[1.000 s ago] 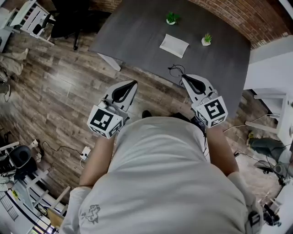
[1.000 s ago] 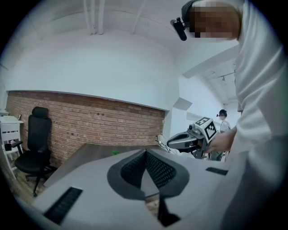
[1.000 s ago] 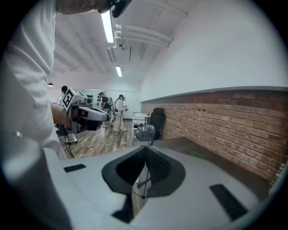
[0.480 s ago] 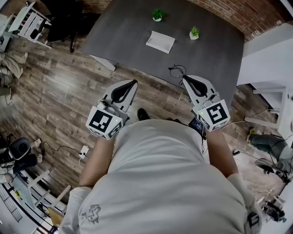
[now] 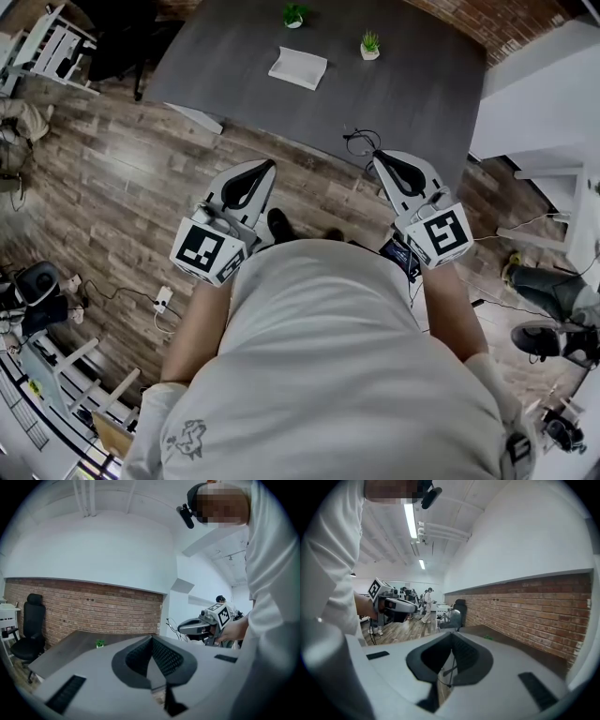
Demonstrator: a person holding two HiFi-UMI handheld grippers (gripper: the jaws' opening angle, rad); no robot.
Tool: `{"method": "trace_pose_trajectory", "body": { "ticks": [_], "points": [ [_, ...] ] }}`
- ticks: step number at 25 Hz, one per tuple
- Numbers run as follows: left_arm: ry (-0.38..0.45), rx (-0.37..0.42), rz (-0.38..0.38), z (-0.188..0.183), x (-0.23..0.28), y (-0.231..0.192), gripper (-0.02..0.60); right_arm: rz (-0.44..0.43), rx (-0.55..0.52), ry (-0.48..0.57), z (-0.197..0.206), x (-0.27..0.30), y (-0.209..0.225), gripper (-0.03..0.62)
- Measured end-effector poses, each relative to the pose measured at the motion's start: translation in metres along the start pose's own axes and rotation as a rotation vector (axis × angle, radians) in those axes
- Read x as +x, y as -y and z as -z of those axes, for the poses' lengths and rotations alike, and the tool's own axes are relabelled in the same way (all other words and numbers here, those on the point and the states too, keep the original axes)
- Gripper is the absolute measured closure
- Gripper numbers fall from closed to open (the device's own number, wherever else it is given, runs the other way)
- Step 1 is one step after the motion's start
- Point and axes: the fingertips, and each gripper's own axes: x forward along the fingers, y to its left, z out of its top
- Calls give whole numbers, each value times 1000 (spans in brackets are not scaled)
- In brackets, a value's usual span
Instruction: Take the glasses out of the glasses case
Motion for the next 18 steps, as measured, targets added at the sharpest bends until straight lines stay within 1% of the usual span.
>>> {"method": "trace_pose_trajectory", "body": {
  "ticks": [4,10,14,18],
  "points": [
    [-26,28,-3,8,8,35,569,-11,7,-1,9,-28,2,579],
    [-39,3,-19,21,13,85,570,-51,21,-9,28,-67,-1,580],
    [-60,-13,-48,31,5,103,570,-85,31,-15,38,-78,-5,580],
    [-80,-23,-78,38,-7,106,570,-107,37,-10,39,-80,-10,579]
  ]
}}
